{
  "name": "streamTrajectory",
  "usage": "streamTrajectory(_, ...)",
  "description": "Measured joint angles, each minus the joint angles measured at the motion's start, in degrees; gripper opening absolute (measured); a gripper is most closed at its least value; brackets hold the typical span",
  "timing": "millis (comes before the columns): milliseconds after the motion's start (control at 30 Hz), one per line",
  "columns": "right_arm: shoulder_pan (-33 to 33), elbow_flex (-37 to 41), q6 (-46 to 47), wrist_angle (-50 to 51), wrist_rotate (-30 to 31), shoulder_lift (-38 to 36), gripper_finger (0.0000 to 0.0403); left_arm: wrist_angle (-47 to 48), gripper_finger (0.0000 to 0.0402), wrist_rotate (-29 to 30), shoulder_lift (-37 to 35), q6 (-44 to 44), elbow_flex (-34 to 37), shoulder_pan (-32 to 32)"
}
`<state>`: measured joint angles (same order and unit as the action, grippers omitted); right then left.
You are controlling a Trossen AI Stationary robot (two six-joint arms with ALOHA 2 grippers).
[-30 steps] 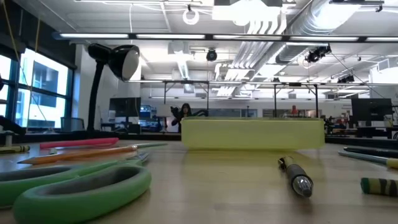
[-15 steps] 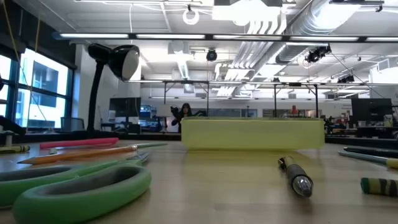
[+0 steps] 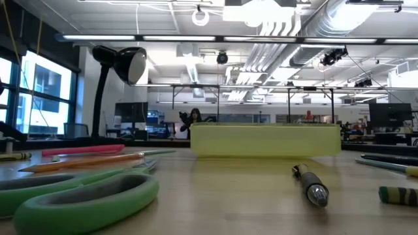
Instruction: Pick & place school supplies into a supply box
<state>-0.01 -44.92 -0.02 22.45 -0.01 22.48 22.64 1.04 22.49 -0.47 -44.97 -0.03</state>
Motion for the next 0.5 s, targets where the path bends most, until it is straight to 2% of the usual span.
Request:
streamTrajectory(300, 0.01, 0.0, -0.39, -0.02, 0.02, 0.0, 0.0, 0.65, 0.0179, 0.0, 0.01, -0.02, 0.0, 0.0)
streamTrajectory(500, 0.02, 0.0, -12.71, -0.02, 1.11, 0.0, 0.0, 1.56, 0.0179, 0.0, 0.03, -0.02, 0.0, 0.0)
